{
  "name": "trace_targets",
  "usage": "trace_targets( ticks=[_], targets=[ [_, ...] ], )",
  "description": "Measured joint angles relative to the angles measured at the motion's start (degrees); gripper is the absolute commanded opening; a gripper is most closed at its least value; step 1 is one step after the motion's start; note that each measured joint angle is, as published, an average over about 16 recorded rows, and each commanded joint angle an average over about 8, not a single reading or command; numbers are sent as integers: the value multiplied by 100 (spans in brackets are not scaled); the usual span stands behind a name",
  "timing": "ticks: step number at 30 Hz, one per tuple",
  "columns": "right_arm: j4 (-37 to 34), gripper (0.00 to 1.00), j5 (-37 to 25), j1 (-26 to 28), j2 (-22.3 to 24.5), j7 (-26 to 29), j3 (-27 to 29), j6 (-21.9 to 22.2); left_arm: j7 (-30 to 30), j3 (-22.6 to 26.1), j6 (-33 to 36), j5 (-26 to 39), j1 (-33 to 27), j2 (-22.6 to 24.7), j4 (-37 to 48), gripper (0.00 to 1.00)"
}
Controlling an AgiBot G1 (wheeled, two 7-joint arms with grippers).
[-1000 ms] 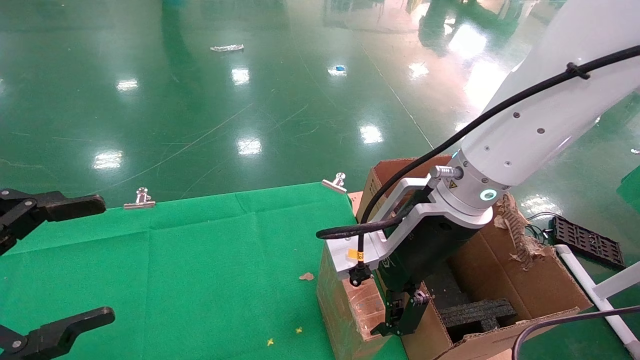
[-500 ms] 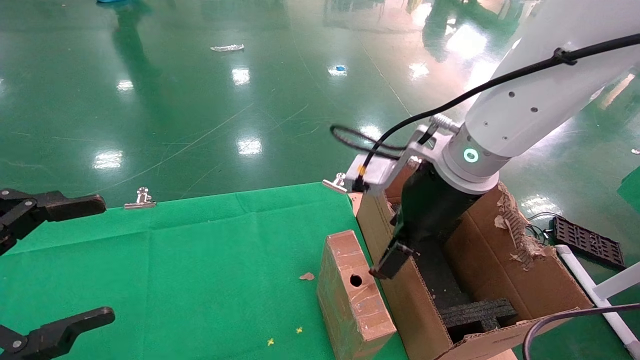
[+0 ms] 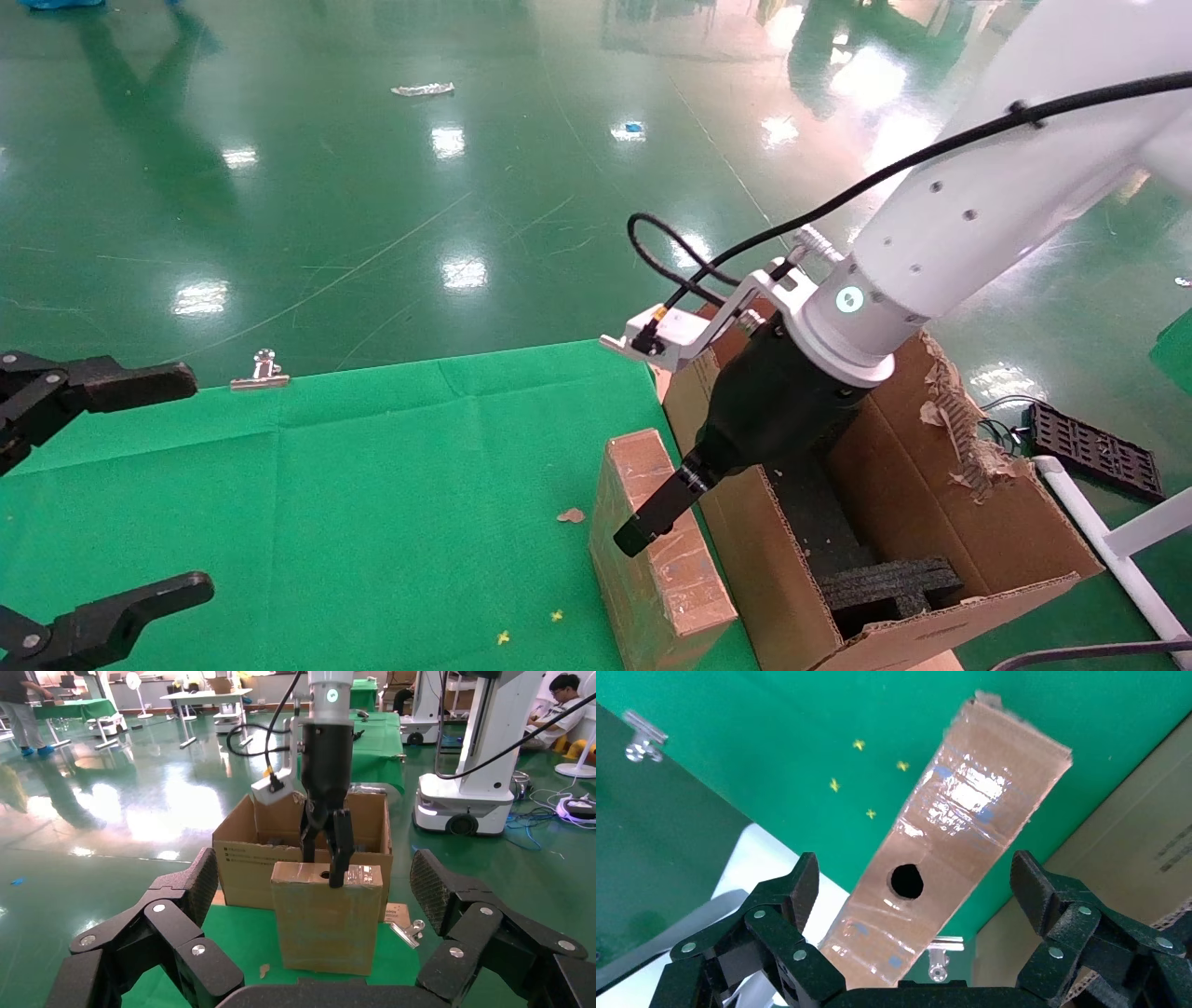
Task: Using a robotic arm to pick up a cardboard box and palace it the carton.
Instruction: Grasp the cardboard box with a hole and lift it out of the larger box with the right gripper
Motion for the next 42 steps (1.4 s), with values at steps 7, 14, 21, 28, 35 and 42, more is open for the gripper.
trace_targets(
  ticks=[7,14,21,28,35,42],
  targets=[
    [79,51,-192,-116,-170,159,-122,73,1,2,-1,-1,0,-1,0,79],
    [370,0,-434,-147,-197,365,-233,148,2,4,-1,-2,-1,-1,0,9],
    [672,0,-622,-167,-109,558,-324,207,3,5,-2,-4,-1,-2,0,0],
    [864,0,-725,-207,23,654,-372,283,3,7,-3,-5,-2,-3,0,0],
    [992,0,-824,-170,169,629,-350,412,4,9,-4,-6,-2,-4,0,0],
    [1091,0,-790,1,482,220,-120,731,5,11,-4,-7,-2,-4,0,0]
  ],
)
